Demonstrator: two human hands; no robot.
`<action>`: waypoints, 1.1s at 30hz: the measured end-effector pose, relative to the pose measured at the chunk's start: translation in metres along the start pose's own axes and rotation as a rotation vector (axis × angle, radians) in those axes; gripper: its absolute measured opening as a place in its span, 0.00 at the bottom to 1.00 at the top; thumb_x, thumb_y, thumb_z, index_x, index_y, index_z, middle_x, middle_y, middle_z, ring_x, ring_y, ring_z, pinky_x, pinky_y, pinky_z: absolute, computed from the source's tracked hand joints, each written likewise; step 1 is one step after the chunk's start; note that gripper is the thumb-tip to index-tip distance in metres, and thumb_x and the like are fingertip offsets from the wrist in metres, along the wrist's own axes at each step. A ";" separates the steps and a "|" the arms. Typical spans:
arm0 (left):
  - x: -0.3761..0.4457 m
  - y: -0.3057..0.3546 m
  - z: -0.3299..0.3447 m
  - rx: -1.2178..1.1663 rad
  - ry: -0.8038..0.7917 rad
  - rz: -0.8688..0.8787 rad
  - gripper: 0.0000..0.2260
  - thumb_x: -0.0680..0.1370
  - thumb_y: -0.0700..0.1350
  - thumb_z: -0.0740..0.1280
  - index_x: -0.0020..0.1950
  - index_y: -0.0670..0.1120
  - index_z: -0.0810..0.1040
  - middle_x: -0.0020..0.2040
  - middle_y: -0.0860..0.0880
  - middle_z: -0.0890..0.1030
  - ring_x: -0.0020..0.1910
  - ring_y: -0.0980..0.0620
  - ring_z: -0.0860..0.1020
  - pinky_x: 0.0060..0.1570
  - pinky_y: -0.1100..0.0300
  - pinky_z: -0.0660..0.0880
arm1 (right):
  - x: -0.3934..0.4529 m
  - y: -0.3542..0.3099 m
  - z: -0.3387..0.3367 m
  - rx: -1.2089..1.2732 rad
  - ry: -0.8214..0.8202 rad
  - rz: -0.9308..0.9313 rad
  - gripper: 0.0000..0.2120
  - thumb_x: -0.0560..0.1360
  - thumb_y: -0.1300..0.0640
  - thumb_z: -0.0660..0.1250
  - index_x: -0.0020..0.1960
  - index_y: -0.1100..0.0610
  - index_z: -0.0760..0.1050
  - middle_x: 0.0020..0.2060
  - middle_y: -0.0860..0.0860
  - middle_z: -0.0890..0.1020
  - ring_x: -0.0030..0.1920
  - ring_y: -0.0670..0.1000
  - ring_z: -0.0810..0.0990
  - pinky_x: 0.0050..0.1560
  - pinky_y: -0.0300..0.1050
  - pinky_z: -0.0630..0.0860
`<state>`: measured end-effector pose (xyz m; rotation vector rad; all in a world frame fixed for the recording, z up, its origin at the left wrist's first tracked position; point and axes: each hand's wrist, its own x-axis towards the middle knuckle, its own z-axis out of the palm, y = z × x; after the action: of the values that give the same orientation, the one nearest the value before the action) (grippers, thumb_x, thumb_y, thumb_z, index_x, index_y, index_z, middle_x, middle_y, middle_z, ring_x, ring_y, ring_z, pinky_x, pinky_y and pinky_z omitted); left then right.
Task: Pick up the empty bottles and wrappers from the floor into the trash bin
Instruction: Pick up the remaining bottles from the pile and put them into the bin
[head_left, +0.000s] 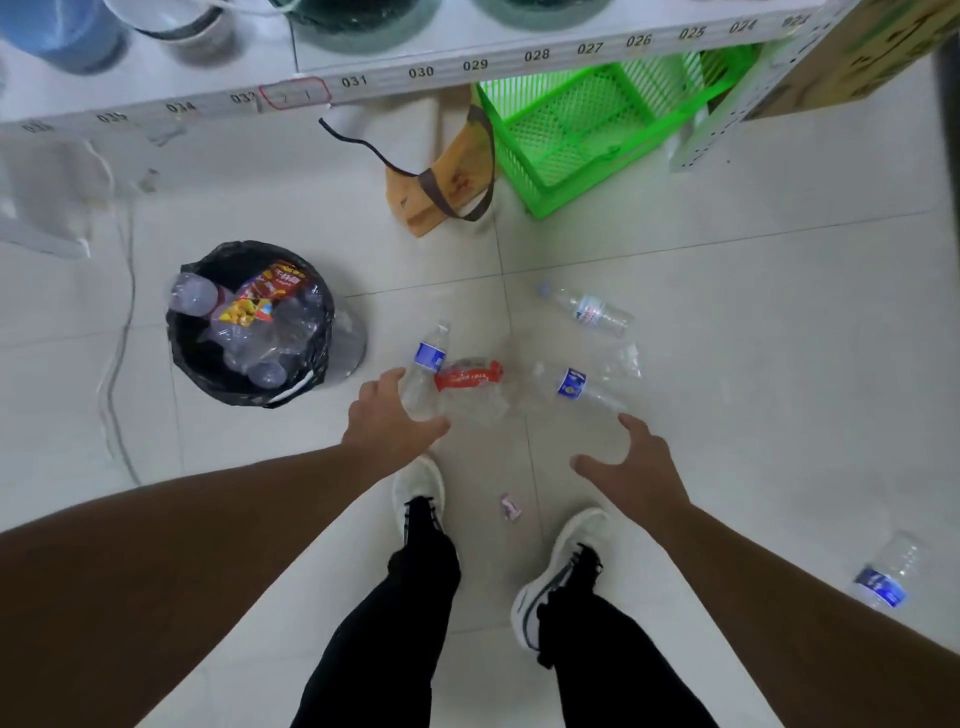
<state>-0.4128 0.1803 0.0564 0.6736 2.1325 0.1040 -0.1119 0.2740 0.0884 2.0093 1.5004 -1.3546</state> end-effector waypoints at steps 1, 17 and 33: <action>0.006 -0.004 -0.001 0.011 0.000 0.004 0.47 0.70 0.63 0.79 0.84 0.51 0.64 0.79 0.44 0.69 0.77 0.40 0.69 0.73 0.43 0.69 | 0.005 -0.005 0.004 0.006 0.002 0.000 0.48 0.70 0.41 0.80 0.83 0.48 0.60 0.75 0.58 0.69 0.74 0.59 0.72 0.72 0.56 0.72; 0.146 -0.038 0.101 0.018 0.060 -0.105 0.42 0.76 0.57 0.76 0.86 0.51 0.61 0.78 0.41 0.68 0.75 0.38 0.71 0.69 0.45 0.72 | 0.186 0.046 0.066 -0.253 -0.007 -0.051 0.47 0.68 0.39 0.77 0.81 0.47 0.61 0.72 0.58 0.70 0.71 0.64 0.73 0.68 0.57 0.72; 0.243 -0.075 0.173 0.059 0.145 -0.260 0.29 0.76 0.55 0.75 0.71 0.45 0.71 0.65 0.42 0.74 0.58 0.40 0.81 0.57 0.45 0.82 | 0.328 0.103 0.128 -0.314 0.100 -0.077 0.30 0.68 0.46 0.78 0.62 0.59 0.70 0.55 0.62 0.81 0.56 0.66 0.81 0.59 0.60 0.79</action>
<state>-0.4264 0.2095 -0.2491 0.4279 2.3515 -0.0539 -0.0828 0.3364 -0.2722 1.8599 1.7283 -0.9825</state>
